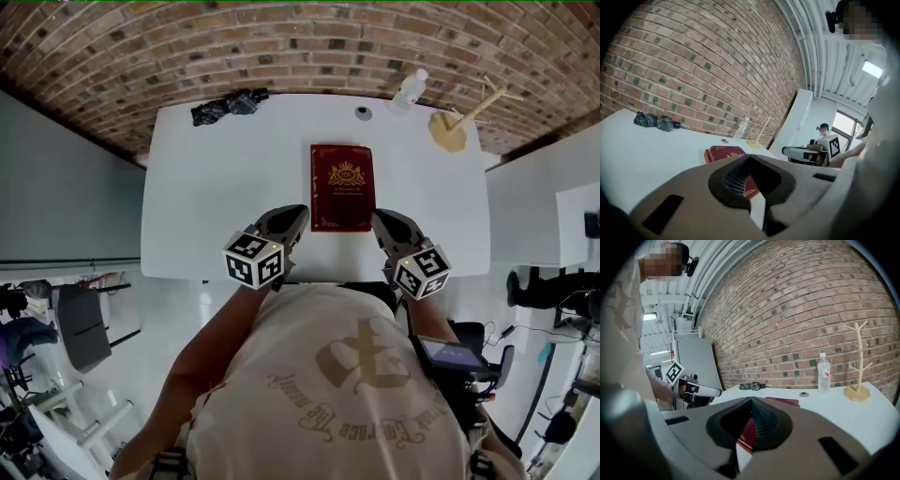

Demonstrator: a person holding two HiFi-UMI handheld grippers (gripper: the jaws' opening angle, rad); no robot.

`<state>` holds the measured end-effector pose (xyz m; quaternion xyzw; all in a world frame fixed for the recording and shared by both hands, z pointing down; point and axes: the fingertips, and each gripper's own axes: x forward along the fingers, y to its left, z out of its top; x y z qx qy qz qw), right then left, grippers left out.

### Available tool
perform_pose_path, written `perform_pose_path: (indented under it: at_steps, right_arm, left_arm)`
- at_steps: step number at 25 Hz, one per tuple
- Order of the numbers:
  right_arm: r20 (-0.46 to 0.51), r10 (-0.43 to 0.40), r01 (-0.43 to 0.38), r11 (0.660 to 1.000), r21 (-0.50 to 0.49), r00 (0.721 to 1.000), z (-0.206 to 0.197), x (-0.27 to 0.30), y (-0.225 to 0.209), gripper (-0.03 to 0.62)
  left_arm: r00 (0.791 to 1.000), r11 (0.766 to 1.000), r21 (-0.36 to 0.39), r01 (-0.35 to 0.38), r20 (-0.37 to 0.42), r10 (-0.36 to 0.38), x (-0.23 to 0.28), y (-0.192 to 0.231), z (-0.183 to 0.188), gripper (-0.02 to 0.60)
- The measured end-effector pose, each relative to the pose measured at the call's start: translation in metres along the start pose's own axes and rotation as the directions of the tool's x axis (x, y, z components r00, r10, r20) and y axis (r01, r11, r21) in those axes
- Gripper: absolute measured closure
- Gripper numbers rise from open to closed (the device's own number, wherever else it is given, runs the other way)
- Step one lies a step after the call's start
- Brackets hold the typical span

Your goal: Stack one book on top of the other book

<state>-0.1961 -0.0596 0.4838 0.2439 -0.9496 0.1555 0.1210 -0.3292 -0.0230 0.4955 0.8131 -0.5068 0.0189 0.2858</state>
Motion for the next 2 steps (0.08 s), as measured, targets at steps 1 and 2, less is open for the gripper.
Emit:
perform_pose_path:
  at_steps: [1,2]
  right_arm:
    - [-0.001,-0.001,0.001,1.0,0.0,1.0,-0.0005,-0.0009,-0.0004,0.572]
    - [-0.002,-0.003,0.003,1.0,0.0,1.0,-0.001,-0.0017,-0.0009,0.572]
  left_arm:
    - [1.0,1.0,0.003,0.004,-0.001,-0.004,0.0008,-0.002,-0.0005,0.561]
    - [1.0,1.0,0.007,0.008,-0.002,-0.008,0.0015,-0.0041,-0.001,0.561]
